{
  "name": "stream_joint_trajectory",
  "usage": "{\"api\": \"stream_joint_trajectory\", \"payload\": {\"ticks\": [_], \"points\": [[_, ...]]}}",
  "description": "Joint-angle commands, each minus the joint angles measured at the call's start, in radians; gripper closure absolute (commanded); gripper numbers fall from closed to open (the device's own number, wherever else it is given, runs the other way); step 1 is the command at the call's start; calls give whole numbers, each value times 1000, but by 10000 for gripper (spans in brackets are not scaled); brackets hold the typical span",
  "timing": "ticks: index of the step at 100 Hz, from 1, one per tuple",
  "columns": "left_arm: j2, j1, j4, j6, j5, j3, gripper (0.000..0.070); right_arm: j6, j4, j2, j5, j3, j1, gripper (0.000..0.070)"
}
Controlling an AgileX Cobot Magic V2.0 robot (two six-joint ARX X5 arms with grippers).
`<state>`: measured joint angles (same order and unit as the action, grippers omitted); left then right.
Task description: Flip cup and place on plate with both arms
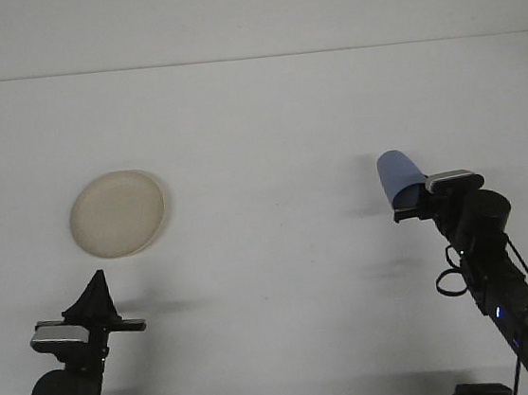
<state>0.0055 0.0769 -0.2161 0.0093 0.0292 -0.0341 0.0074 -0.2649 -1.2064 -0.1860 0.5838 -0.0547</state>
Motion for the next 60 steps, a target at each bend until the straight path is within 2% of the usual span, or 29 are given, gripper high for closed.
{"api": "stream_joint_trajectory", "payload": {"ticks": [1, 13, 25, 34, 60], "points": [[-2, 1, -10, -2, 4, 20, 688, 8, 87, 76, 41, 6, 26, 698], [-2, 1, -10, -2, 4, 20, 688, 40, 262, 236, 87, 7, 93, 698], [-2, 1, -10, -2, 4, 20, 688, 108, 423, 377, 93, 8, 172, 698], [-2, 1, -10, -2, 4, 20, 688, 163, 557, 457, 128, 27, 241, 698], [-2, 1, -10, -2, 4, 20, 688, 247, 984, 467, 236, 227, 449, 698]]}}
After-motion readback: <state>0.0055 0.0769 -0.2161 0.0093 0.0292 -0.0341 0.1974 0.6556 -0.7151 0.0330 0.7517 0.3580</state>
